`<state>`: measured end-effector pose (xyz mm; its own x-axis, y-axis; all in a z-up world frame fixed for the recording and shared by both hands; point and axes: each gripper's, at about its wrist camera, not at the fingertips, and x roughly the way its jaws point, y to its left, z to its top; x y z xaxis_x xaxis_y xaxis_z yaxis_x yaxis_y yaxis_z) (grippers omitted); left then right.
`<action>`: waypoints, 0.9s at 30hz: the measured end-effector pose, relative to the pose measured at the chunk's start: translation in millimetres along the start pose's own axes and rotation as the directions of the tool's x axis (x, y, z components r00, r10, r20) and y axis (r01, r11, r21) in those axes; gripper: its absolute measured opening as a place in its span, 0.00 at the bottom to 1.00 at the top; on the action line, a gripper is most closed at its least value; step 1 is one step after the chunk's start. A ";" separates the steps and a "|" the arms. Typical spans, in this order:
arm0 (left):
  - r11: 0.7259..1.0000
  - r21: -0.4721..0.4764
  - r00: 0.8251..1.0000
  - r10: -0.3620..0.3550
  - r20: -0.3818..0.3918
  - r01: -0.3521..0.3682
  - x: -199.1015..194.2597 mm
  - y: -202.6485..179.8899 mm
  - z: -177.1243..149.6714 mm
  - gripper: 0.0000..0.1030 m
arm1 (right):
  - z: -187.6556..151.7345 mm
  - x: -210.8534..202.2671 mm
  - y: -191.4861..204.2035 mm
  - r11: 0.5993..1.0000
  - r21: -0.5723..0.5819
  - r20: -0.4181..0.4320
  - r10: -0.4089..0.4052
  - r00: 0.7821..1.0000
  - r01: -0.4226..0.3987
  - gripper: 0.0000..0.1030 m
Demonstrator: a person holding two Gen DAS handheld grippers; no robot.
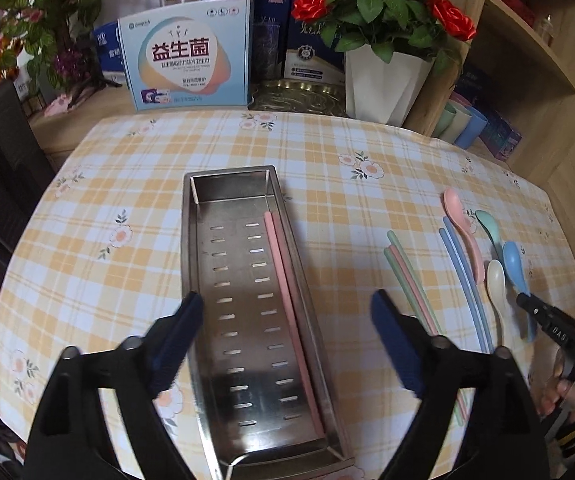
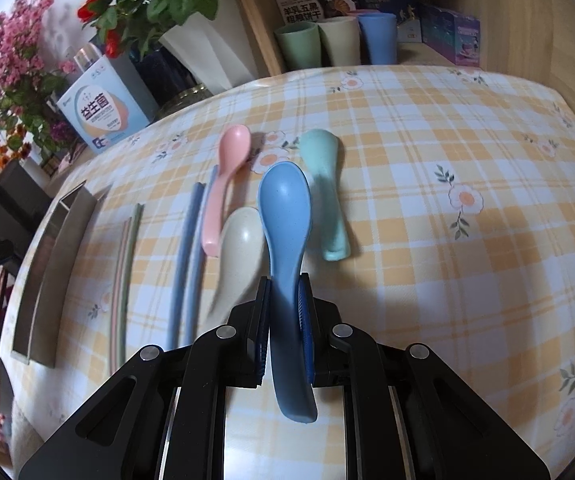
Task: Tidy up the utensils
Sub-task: 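Carry the blue spoon into the steel caddy and release it with the right gripper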
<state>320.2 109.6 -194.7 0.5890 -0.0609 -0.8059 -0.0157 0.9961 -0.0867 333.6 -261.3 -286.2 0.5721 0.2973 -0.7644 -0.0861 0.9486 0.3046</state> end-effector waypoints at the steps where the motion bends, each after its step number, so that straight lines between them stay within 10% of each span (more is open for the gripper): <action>1: 1.000 0.003 1.000 -0.001 0.000 0.001 -1.9 1.3 -1.3 0.90 | 1.3 -2.0 1.6 1.000 -0.005 0.002 -0.001 1.000 0.001 0.13; 16: 1.000 -0.016 0.999 -0.012 0.032 0.012 -20.2 36.2 -27.1 0.94 | 16.5 -4.0 47.3 0.999 0.043 -0.071 0.007 0.997 -0.004 0.13; 27: 0.991 -0.129 0.995 -0.006 0.096 0.018 -41.7 94.6 -41.0 0.94 | 29.3 31.0 197.3 0.982 -0.099 -0.206 0.139 0.969 -0.162 0.13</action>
<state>261.0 203.8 -193.3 0.6639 -0.0601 -0.7454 -0.1091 0.9783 -0.1761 358.2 -68.1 -233.2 0.3742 0.4422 -0.8151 -0.2582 0.8939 0.3664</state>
